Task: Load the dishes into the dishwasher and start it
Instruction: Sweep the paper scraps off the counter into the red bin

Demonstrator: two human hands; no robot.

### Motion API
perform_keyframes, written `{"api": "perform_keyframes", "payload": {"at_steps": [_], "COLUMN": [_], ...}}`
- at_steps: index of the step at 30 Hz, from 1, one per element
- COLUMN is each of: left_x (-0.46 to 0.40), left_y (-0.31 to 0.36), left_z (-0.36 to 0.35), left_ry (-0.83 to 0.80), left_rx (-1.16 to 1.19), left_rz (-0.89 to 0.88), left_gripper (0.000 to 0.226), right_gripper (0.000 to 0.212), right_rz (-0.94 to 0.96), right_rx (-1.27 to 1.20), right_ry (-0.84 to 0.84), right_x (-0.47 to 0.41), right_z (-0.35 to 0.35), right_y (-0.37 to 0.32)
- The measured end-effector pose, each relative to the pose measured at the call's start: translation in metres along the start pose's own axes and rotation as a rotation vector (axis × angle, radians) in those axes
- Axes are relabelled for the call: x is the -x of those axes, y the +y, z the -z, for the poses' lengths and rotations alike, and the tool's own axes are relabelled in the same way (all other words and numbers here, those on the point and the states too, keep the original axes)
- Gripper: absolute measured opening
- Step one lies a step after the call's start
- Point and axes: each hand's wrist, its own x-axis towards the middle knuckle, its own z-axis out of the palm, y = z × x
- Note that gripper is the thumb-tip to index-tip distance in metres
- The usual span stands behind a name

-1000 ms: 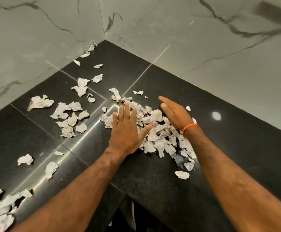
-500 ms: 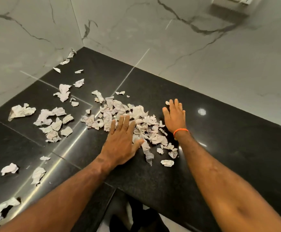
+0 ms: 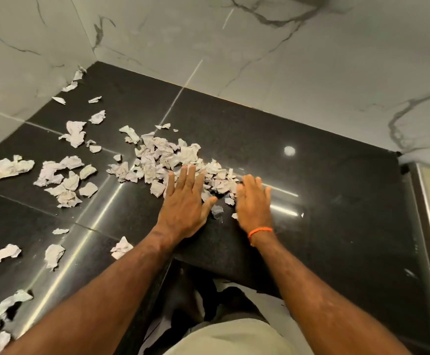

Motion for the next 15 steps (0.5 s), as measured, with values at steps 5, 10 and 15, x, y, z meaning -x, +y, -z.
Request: {"api": "perform_keyframes", "payload": {"at_steps": [5,10,15], "left_x": [0.015,0.019,0.003], "left_y": [0.003,0.021,0.067], "left_z": [-0.007,-0.006,-0.015], "left_ry": [0.081,0.063,-0.018], "left_rx": [0.003,0.036,0.041], "left_rz": [0.002,-0.066,-0.26], "left_gripper": [0.066,0.063,0.067], "right_gripper": [0.049,0.048,0.051], "right_rz": [0.058,-0.056,-0.125], "right_rx": [-0.506,-0.521,-0.145], "right_ry": [-0.139,0.001,0.1], "right_x": [0.009,0.009,0.037], "right_z": [-0.015,0.02,0.051], "right_y": [-0.053,-0.02,0.062]}}
